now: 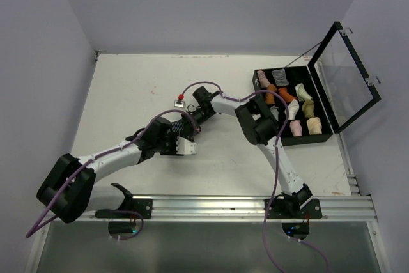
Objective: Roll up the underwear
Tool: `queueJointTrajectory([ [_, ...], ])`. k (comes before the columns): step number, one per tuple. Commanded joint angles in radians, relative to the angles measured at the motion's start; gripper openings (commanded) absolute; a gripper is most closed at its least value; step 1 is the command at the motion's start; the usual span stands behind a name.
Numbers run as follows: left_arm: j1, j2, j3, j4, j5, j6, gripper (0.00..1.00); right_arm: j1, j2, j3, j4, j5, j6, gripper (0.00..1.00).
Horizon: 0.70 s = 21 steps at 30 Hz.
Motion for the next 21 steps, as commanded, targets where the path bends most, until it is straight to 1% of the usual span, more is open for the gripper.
queueJointTrajectory([
  [1,-0.016,0.037,-0.005,0.048,0.005,0.011,0.43,-0.007,0.112,-0.027,-0.025,0.210,-0.058,0.00],
  [2,-0.019,0.050,0.007,0.036,0.008,0.014,0.38,-0.007,0.112,-0.025,-0.024,0.209,-0.057,0.00],
  [3,-0.025,0.085,0.024,-0.030,0.018,0.027,0.35,-0.009,0.112,-0.021,-0.024,0.209,-0.050,0.00],
  [4,-0.025,0.111,0.049,-0.086,0.052,0.039,0.31,-0.012,0.109,-0.018,-0.024,0.209,-0.044,0.02],
  [6,-0.028,0.195,0.129,-0.213,0.060,0.021,0.22,-0.015,0.094,-0.016,-0.010,0.213,-0.017,0.08],
  [7,-0.028,0.220,0.150,-0.254,0.063,0.021,0.15,-0.023,0.086,-0.016,-0.002,0.217,-0.006,0.16],
  [8,-0.028,0.255,0.175,-0.281,0.066,0.019,0.12,-0.027,0.077,-0.018,0.007,0.229,0.006,0.19],
  [10,-0.027,0.274,0.182,-0.346,0.077,0.025,0.06,-0.050,0.052,-0.021,0.040,0.239,0.054,0.27],
  [11,-0.028,0.280,0.185,-0.363,0.084,0.025,0.05,-0.061,0.047,-0.021,0.048,0.245,0.069,0.35],
  [13,-0.027,0.303,0.193,-0.418,0.109,0.027,0.03,-0.090,0.040,0.001,0.048,0.283,0.078,0.42],
  [14,-0.027,0.318,0.192,-0.430,0.110,0.019,0.02,-0.099,0.037,0.010,0.047,0.295,0.072,0.48],
  [16,-0.028,0.323,0.190,-0.449,0.118,0.008,0.01,-0.122,0.037,0.044,0.019,0.328,0.048,0.54],
  [18,-0.027,0.315,0.186,-0.463,0.120,0.004,0.01,-0.139,0.034,0.074,-0.004,0.326,0.029,0.60],
  [21,-0.028,0.312,0.187,-0.492,0.117,0.017,0.00,-0.173,0.012,0.117,-0.005,0.332,0.020,0.61],
])
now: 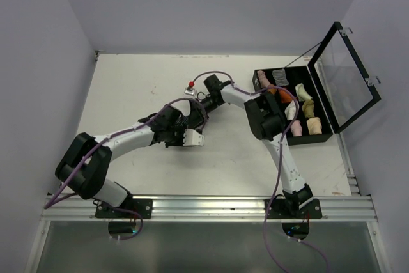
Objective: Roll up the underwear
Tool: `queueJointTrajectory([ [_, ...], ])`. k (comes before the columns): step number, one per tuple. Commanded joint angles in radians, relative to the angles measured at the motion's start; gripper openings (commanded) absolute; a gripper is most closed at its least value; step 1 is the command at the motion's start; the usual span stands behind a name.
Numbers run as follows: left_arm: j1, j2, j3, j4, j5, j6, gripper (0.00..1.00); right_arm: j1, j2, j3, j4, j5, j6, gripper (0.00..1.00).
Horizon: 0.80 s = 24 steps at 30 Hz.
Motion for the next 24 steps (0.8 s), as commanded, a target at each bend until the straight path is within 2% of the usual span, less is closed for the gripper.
queueJointTrajectory([
  [1,-0.020,0.070,-0.066,-0.284,0.092,-0.013,0.00,-0.086,0.011,0.051,0.051,0.267,-0.096,0.61],
  [5,-0.019,0.099,-0.031,-0.360,0.112,-0.006,0.00,-0.146,-0.046,0.108,0.038,0.287,-0.128,0.61],
  [10,-0.016,0.181,0.065,-0.442,0.175,-0.049,0.00,-0.224,-0.243,0.062,0.038,0.323,-0.195,0.62],
  [17,0.059,0.443,0.288,-0.567,0.230,-0.102,0.01,-0.252,-0.550,-0.148,-0.009,0.430,-0.356,0.63],
  [21,0.102,0.601,0.420,-0.629,0.226,-0.097,0.01,-0.249,-0.656,-0.226,-0.159,0.425,-0.482,0.61],
  [24,0.135,0.721,0.559,-0.704,0.250,-0.085,0.03,-0.230,-0.760,-0.335,-0.172,0.421,-0.538,0.59],
])
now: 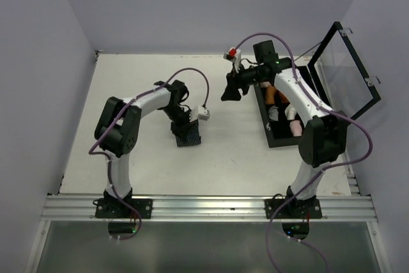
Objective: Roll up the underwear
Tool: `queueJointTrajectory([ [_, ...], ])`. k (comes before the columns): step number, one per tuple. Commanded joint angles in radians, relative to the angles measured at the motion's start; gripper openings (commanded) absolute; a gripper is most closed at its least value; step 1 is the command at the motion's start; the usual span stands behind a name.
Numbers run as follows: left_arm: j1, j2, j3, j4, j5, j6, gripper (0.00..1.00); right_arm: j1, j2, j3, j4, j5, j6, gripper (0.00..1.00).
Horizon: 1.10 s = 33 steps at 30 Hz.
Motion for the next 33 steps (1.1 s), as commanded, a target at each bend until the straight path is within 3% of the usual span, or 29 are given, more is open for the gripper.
queueJointTrajectory([
  [1,0.019,0.262,0.051,-0.129,-0.045,0.013,0.03,0.030,-0.091,-0.127,-0.088,0.035,-0.128,0.58],
  [5,0.045,0.395,0.195,-0.230,-0.020,0.025,0.05,0.146,-0.218,-0.297,-0.026,0.125,-0.179,0.57],
  [9,0.062,0.448,0.263,-0.276,0.003,0.047,0.07,0.367,-0.320,-0.453,0.163,0.262,-0.239,0.57],
  [15,0.062,0.469,0.277,-0.280,0.014,0.050,0.08,0.540,-0.266,-0.633,0.539,0.368,-0.326,0.62],
  [17,0.062,0.474,0.277,-0.280,0.018,0.048,0.08,0.579,-0.207,-0.644,0.593,0.365,-0.393,0.63],
  [25,0.062,0.466,0.262,-0.269,0.023,0.044,0.09,0.622,-0.078,-0.668,0.716,0.377,-0.454,0.62],
  [33,0.062,0.468,0.262,-0.267,0.026,0.047,0.11,0.630,0.017,-0.661,0.674,0.356,-0.498,0.54],
])
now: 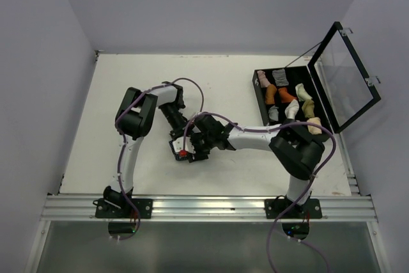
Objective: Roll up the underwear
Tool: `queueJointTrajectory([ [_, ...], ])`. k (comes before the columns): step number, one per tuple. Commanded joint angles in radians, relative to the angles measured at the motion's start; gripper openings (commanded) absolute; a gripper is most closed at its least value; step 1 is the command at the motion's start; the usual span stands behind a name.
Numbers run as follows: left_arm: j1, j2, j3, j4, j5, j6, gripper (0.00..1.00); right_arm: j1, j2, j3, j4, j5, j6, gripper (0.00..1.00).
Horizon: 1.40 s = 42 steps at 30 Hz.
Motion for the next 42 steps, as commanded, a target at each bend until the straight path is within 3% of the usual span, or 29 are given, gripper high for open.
queueJointTrajectory([
  [1,-0.011,0.073,-0.029,0.278,-0.227,0.068,0.12,0.004,0.051,0.007,0.004,0.002,-0.055,0.54],
  [4,-0.008,0.055,-0.042,0.289,-0.230,0.065,0.15,0.005,0.095,0.039,-0.065,0.022,-0.084,0.47],
  [5,-0.008,0.050,-0.044,0.292,-0.230,0.066,0.17,0.005,0.100,0.057,-0.091,0.025,-0.084,0.31],
  [7,-0.006,0.032,-0.055,0.295,-0.238,0.066,0.18,0.005,0.098,0.064,-0.089,0.014,-0.078,0.15],
  [8,-0.003,0.021,-0.056,0.296,-0.239,0.069,0.22,0.004,0.097,0.067,-0.107,0.010,-0.084,0.02],
  [11,0.024,-0.036,-0.030,0.273,-0.244,0.066,0.30,0.005,0.097,0.097,-0.191,-0.027,-0.097,0.00],
  [15,0.116,-0.100,0.149,0.201,-0.207,0.065,0.32,0.002,0.123,0.157,-0.315,-0.072,-0.081,0.00],
  [21,0.348,-0.195,0.393,0.204,-0.178,0.048,0.39,-0.042,0.247,0.324,-0.510,-0.181,0.046,0.00],
  [23,0.444,-0.255,0.393,0.248,-0.118,0.040,0.42,-0.073,0.299,0.428,-0.608,-0.246,0.104,0.00],
  [27,0.549,-0.509,0.162,0.376,-0.018,0.066,0.44,-0.128,0.483,0.640,-0.794,-0.371,0.190,0.00],
  [34,0.543,-0.928,-0.321,0.560,-0.031,0.183,0.48,-0.196,0.713,0.922,-0.967,-0.501,0.331,0.00],
  [36,0.500,-1.038,-0.481,0.565,-0.082,0.215,0.49,-0.210,0.755,0.959,-1.009,-0.536,0.339,0.00],
  [38,0.390,-1.117,-0.661,0.626,-0.136,0.212,0.50,-0.219,0.808,0.988,-1.014,-0.547,0.373,0.00],
  [42,0.230,-1.328,-0.878,0.779,-0.222,0.126,0.51,-0.237,0.882,1.019,-1.020,-0.563,0.426,0.00],
])
